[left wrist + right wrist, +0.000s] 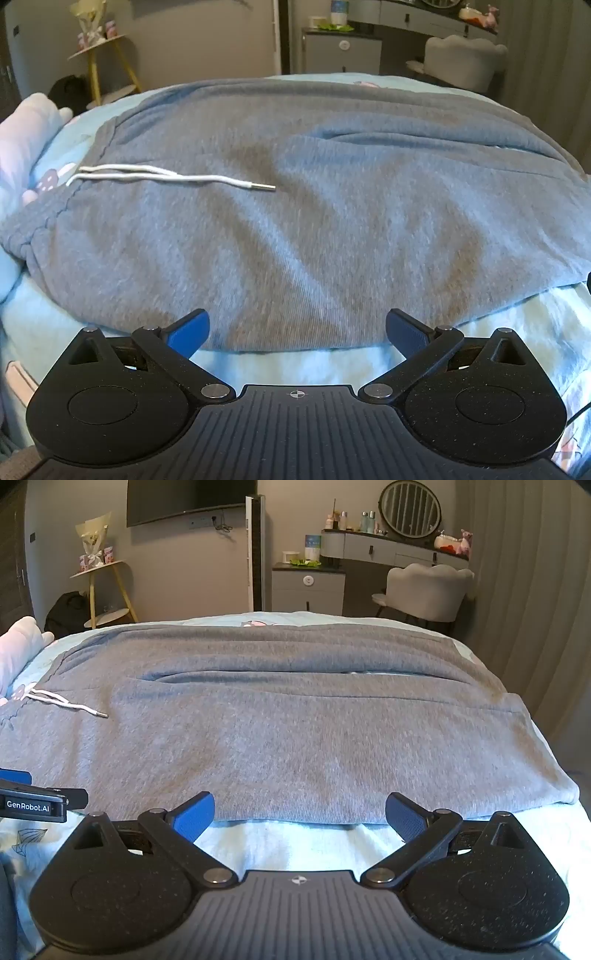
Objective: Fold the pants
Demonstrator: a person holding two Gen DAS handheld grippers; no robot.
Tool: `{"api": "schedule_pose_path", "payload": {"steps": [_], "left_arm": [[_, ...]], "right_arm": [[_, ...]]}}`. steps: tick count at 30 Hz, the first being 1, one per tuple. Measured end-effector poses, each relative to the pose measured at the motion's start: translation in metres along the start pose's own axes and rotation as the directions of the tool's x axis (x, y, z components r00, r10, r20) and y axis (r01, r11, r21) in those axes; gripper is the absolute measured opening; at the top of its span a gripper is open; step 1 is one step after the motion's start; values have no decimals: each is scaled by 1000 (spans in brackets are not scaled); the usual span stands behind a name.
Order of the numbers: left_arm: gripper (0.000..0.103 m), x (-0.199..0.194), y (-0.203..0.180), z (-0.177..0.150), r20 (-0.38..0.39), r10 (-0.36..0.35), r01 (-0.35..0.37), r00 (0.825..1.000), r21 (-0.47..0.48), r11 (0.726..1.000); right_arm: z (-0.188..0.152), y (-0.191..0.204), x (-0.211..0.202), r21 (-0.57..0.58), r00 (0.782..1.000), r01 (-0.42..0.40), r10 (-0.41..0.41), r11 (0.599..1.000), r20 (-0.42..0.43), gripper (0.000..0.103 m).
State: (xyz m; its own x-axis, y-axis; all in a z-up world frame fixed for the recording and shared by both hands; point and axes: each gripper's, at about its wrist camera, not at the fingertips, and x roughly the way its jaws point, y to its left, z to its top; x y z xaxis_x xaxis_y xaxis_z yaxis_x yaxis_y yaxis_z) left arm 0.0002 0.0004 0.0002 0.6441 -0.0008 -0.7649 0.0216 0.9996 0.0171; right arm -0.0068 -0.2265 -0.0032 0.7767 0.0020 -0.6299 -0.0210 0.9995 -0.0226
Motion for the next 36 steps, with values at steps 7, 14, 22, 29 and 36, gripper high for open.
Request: {"api": "schedule_pose_path", "payload": {"steps": [7, 14, 22, 29, 36], "left_arm": [[103, -1, 3, -2, 0, 0, 0, 1000, -1, 1000], [103, 0, 1, -2, -4, 1, -1, 1000, -2, 1000], [103, 2, 1, -3, -8, 0, 0, 1000, -1, 1000], [103, 3, 1, -5, -11, 3, -3, 1000, 1, 1000], [103, 3, 1, -6, -15, 2, -2, 1000, 1, 1000]], "right_arm": [[0, 0, -1, -1, 1000, 1, -1, 1000, 3, 99], [0, 1, -2, 2, 1000, -2, 2, 1000, 0, 99], [0, -1, -3, 3, 1000, -2, 2, 1000, -1, 99], [0, -1, 0, 11, 1000, -3, 3, 1000, -4, 99], [1, -2, 0, 28, 1000, -3, 3, 1000, -10, 99]]}}
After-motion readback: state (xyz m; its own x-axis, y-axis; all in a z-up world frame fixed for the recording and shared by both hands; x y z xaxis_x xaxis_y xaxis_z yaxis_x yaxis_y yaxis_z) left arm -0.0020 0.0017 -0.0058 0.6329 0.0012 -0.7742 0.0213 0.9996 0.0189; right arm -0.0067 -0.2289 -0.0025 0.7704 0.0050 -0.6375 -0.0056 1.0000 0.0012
